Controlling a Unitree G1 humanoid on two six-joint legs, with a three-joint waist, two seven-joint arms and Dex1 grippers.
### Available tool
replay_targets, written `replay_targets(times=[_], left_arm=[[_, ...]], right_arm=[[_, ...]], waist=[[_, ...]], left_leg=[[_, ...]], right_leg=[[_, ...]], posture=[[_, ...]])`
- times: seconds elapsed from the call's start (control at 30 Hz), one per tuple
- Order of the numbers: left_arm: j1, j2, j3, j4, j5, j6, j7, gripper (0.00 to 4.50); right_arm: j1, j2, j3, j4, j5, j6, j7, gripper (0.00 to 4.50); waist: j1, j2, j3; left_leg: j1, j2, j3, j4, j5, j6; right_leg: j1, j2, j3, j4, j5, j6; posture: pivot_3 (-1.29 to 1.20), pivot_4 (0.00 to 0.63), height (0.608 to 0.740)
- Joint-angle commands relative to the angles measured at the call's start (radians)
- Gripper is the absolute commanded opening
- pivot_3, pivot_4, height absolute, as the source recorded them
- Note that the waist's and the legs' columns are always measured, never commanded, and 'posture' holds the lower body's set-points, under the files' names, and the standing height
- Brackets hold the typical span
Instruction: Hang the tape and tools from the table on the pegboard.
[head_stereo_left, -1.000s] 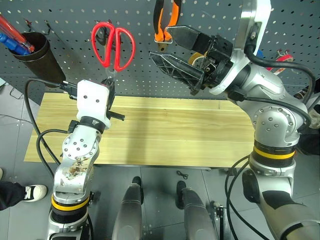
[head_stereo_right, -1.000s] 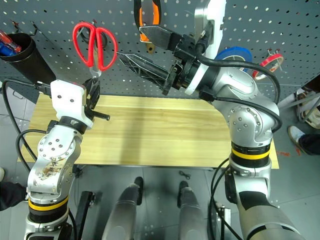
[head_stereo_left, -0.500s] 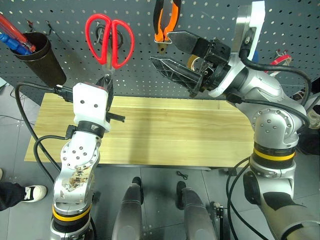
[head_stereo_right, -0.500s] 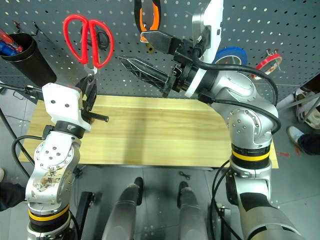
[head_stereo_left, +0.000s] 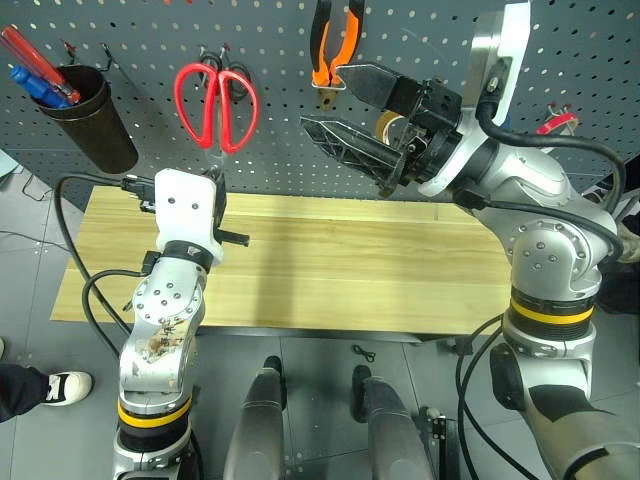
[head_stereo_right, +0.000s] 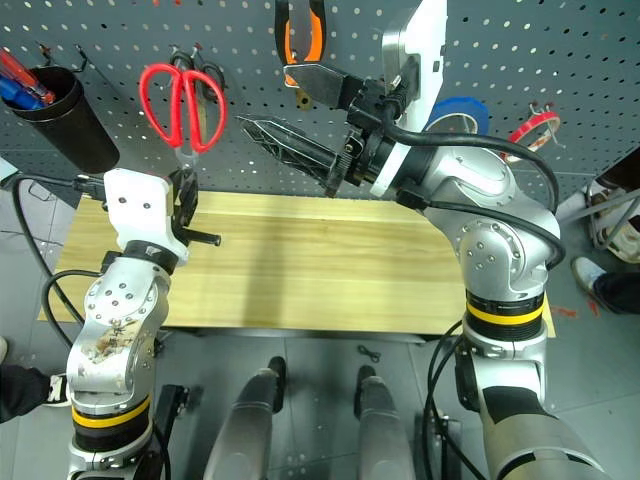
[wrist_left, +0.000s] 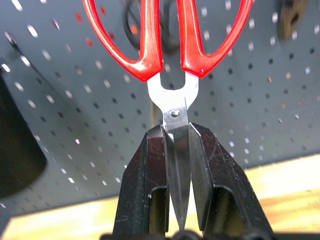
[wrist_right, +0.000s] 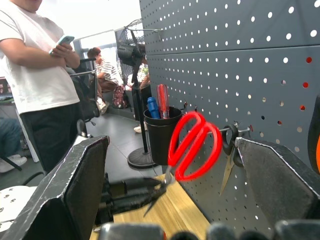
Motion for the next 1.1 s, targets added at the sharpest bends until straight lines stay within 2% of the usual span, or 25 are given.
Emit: replay_targets(times=[0.03, 0.07, 0.27, 0.3, 0.47, 0.6, 0.77, 0.9, 1.1], left_arm=[[-0.027, -0.009, 0.035, 0.01, -0.024, 0.001, -0.006, 1.17], [-0.032, -0.01, 0.041, 0.02, -0.029, 0.002, -0.006, 1.48], [-0.027, 0.018, 0.064, 0.065, -0.03, -0.031, -0.031, 4.27], [-0.015, 0.025, 0.071, 0.072, -0.028, -0.033, -0.035, 4.41], [0.068, 0.107, 0.135, 0.165, -0.049, -0.057, -0.112, 4.41], [0.099, 0.309, 0.176, 0.401, -0.119, -0.094, -0.35, 4.41], [0.042, 0.464, 0.155, 0.723, -0.128, -0.198, -0.494, 4.41], [-0.04, 0.504, 0.109, 0.978, -0.114, -0.335, -0.583, 4.41], [-0.225, 0.478, 0.053, 1.336, -0.072, -0.515, -0.603, 4.41]], right_arm=[[-0.003, -0.015, -0.017, -0.054, 0.012, 0.002, -0.013, 4.5], [-0.003, -0.016, -0.016, -0.055, 0.012, 0.002, -0.014, 4.5], [-0.001, -0.031, -0.009, -0.055, 0.013, 0.012, -0.017, 4.5], [0.001, -0.039, -0.003, -0.056, 0.012, 0.024, -0.017, 4.5], [0.045, -0.124, 0.098, -0.071, -0.057, 0.078, 0.019, 4.5], [0.138, -0.117, 0.283, 0.012, -0.23, -0.017, 0.071, 4.5], [0.162, -0.067, 0.345, 0.047, -0.324, -0.056, 0.064, 4.5], [0.162, -0.042, 0.359, 0.053, -0.369, -0.026, 0.045, 4.5], [0.164, -0.023, 0.323, 0.006, -0.367, 0.035, 0.02, 4.5]], waist=[[0.0, 0.0, 0.0], [0.0, 0.0, -0.001], [-0.002, -0.001, -0.001], [-0.002, -0.001, -0.001], [-0.006, 0.0, -0.001], [-0.013, 0.0, 0.0], [-0.013, 0.004, 0.013], [-0.007, 0.005, 0.018], [0.001, 0.005, 0.029]], left_leg=[[0.0, 0.0, 0.0, 0.0, 0.0, 0.0], [0.0, 0.0, 0.0, 0.0, 0.0, 0.0], [0.0, 0.0, 0.0, 0.0, 0.0, 0.0], [0.0, 0.0, 0.0, 0.0, 0.0, 0.0], [0.0, 0.0, 0.0, 0.0, 0.0, 0.0], [0.001, 0.001, -0.001, 0.0, 0.0, 0.0], [0.001, 0.001, -0.001, -0.001, 0.001, 0.001], [0.001, 0.002, -0.001, -0.002, 0.001, 0.001], [-0.006, 0.002, -0.001, 0.0, 0.001, 0.001]], right_leg=[[0.0, 0.0, 0.0, 0.0, 0.0, 0.0], [0.0, 0.0, 0.0, 0.0, 0.0, 0.0], [0.0, 0.0, 0.0, 0.0, 0.001, -0.001], [0.0, 0.0, 0.0, 0.0, 0.001, -0.001], [0.0, 0.0, 0.0, 0.0, 0.001, -0.001], [0.0, 0.001, 0.001, 0.001, -0.004, 0.004], [-0.003, 0.001, 0.001, 0.002, -0.007, -0.003], [-0.004, 0.001, 0.001, 0.002, -0.007, -0.001], [-0.01, 0.001, 0.001, 0.004, -0.005, 0.001]], posture=[[0.15, 0.336, 0.74], [0.15, 0.336, 0.74], [0.15, 0.351, 0.74], [0.15, 0.358, 0.74], [0.17, 0.392, 0.74], [0.18, 0.452, 0.74], [0.18, 0.492, 0.74], [0.17, 0.52, 0.74], [0.14, 0.534, 0.74]])
